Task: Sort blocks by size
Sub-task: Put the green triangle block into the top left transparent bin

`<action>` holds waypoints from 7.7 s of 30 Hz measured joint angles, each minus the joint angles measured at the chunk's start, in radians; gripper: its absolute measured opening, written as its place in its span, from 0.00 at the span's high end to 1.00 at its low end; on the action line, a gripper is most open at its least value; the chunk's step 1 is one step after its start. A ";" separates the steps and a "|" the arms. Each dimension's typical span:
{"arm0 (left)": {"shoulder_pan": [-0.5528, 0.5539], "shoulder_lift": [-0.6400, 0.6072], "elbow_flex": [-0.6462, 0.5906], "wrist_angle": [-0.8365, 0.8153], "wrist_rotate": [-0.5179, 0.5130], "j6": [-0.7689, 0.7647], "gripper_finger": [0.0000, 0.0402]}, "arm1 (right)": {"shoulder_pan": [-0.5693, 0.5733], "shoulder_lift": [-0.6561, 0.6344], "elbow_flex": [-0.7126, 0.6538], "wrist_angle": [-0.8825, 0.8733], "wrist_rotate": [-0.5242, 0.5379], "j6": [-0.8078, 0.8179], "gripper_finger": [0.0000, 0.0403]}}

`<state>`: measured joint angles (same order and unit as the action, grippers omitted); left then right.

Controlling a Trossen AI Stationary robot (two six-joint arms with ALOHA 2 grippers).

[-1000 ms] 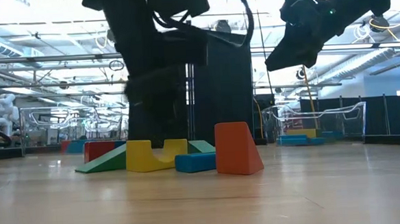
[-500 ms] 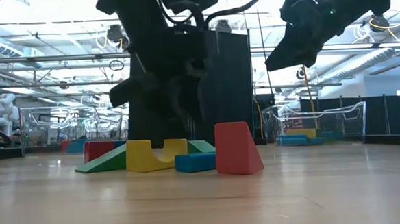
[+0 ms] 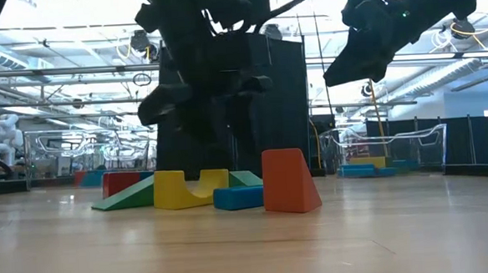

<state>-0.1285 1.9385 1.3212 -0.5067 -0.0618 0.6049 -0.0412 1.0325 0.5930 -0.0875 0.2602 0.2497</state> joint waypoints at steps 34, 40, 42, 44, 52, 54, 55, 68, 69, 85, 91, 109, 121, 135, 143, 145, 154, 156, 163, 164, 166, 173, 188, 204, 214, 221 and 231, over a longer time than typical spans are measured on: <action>0.053 0.089 0.001 0.058 0.126 -0.086 0.47 | 0.000 0.000 0.000 0.000 0.000 -0.003 0.62; 0.075 0.089 0.001 0.065 0.176 -0.111 0.47 | 0.000 0.000 0.000 0.000 0.000 -0.002 0.62; 0.081 0.090 0.000 0.078 0.177 -0.130 0.47 | 0.000 0.000 0.000 0.000 0.000 -0.002 0.62; 0.087 0.090 0.007 0.072 0.175 -0.155 0.48 | 0.000 0.000 0.000 0.000 0.000 0.000 0.62; 0.114 0.089 0.036 0.044 0.169 -0.226 0.70 | 0.000 0.000 0.000 0.000 0.000 -0.002 0.62; 0.118 0.089 0.037 0.034 0.171 -0.233 0.70 | 0.000 0.000 0.000 0.000 0.000 -0.002 0.62; 0.118 0.089 0.037 0.025 0.171 -0.233 0.70 | 0.000 0.000 0.000 0.000 0.000 -0.003 0.62; 0.119 -0.015 0.035 -0.123 -0.056 -0.379 0.70 | 0.000 0.000 0.000 -0.021 0.000 -0.001 0.62; 0.122 -0.035 0.035 -0.149 -0.082 -0.397 0.70 | 0.000 0.000 0.000 -0.021 0.000 0.000 0.62; 0.364 -0.531 0.001 -0.443 -0.235 -0.658 0.70 | 0.002 0.000 0.000 -0.061 0.000 0.017 0.62; 0.508 -0.658 -0.044 -0.555 -0.281 -0.733 0.70 | 0.002 0.000 0.000 -0.060 0.000 0.019 0.62; 0.813 -0.809 -0.406 -0.527 -0.224 -0.808 0.70 | 0.002 0.000 0.000 -0.060 0.000 0.023 0.62; 1.015 -0.832 -0.548 -0.444 -0.054 -0.729 0.70 | 0.002 0.000 0.000 -0.060 0.000 0.023 0.62; 1.084 -0.792 -0.548 -0.455 -0.020 -0.720 0.69 | 0.002 0.000 0.000 -0.052 0.000 0.022 0.62; 1.084 -0.790 -0.548 -0.455 -0.020 -0.699 0.61 | 0.002 0.000 0.000 -0.053 0.000 0.022 0.62; 1.084 -0.790 -0.548 -0.455 -0.021 -0.697 0.55 | 0.002 0.000 0.000 -0.053 0.000 0.022 0.62; 1.084 -0.798 -0.548 -0.473 -0.021 -0.693 0.42 | 0.002 0.000 0.000 -0.053 0.000 0.023 0.62; 1.084 -0.814 -0.547 -0.471 -0.021 -0.693 0.42 | 0.002 0.000 0.000 -0.053 0.000 0.023 0.62; 1.045 -0.897 -0.513 -0.482 0.001 -0.629 0.42 | 0.002 0.000 0.000 -0.052 0.000 0.023 0.62; 1.030 -0.914 -0.508 -0.483 0.031 -0.613 0.42 | 0.002 0.000 0.000 -0.052 0.000 0.023 0.62; 0.998 -0.948 -0.497 -0.483 0.086 -0.598 0.42 | 0.002 0.000 0.000 -0.052 0.000 0.023 0.62; 0.859 -1.045 -0.477 -0.481 0.114 -0.626 0.42 | 0.002 0.000 0.000 -0.051 0.000 0.028 0.62; 0.463 -1.066 -0.476 -0.346 0.087 -0.789 0.42 | 0.002 0.000 0.000 -0.051 0.000 0.037 0.62; -0.002 -0.878 -0.476 -0.258 -0.216 -1.251 0.42 | 0.002 0.000 0.000 -0.056 0.002 0.008 0.62; -0.206 -0.660 -0.476 -0.093 -0.267 -1.546 0.42 | -0.046 0.000 0.000 0.009 0.041 -0.120 0.62; -0.279 -0.516 -0.476 0.077 -0.262 -1.677 0.42 | -0.072 0.000 0.000 0.022 0.085 -0.158 0.62; -0.308 -0.384 -0.428 0.080 -0.284 -1.725 0.42 | -0.072 0.000 0.000 0.025 0.083 -0.217 0.62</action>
<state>-0.4367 1.5549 0.8929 -0.4267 -0.3458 -1.1201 -0.1127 1.0326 0.5930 -0.0624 0.3432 0.0322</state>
